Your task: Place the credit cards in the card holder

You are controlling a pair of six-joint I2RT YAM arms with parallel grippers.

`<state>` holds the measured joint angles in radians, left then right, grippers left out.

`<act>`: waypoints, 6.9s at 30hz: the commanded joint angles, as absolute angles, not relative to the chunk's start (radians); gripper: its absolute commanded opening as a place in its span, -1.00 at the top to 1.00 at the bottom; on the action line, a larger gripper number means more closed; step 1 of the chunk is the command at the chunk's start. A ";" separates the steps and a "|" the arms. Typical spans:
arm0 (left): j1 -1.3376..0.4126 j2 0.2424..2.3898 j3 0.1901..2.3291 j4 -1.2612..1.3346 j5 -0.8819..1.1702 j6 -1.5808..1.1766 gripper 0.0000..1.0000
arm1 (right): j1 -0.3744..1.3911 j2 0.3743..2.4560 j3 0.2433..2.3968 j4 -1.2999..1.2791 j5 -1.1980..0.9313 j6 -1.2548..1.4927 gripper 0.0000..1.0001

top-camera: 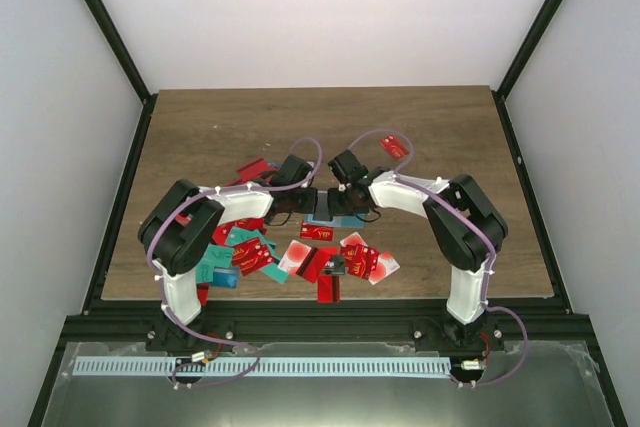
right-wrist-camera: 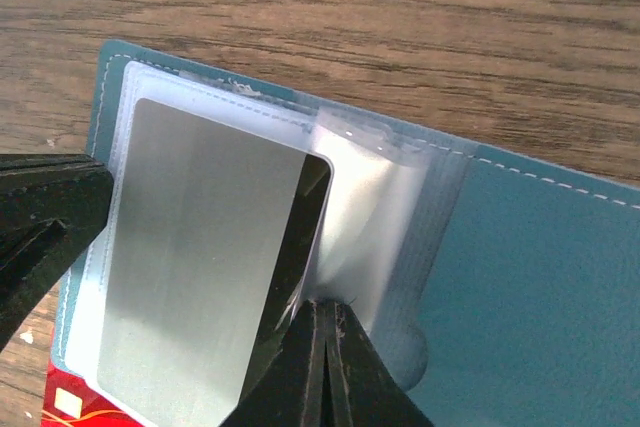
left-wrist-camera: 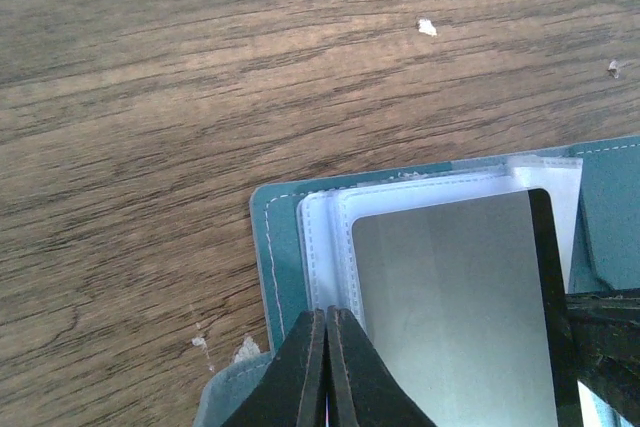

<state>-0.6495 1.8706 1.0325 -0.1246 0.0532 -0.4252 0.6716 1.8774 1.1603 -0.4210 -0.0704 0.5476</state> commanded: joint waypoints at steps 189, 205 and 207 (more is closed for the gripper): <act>-0.951 2.335 1.933 -1.043 -0.550 -0.528 0.28 | 0.323 1.189 0.690 -0.377 -0.097 0.568 0.39; -0.980 2.372 1.932 -0.966 -0.566 -0.505 0.70 | 0.237 1.198 0.619 -0.284 -0.305 0.565 0.45; -0.983 2.401 1.966 -1.026 -0.624 -0.530 0.86 | 0.236 1.199 0.611 -0.277 -0.311 0.569 0.46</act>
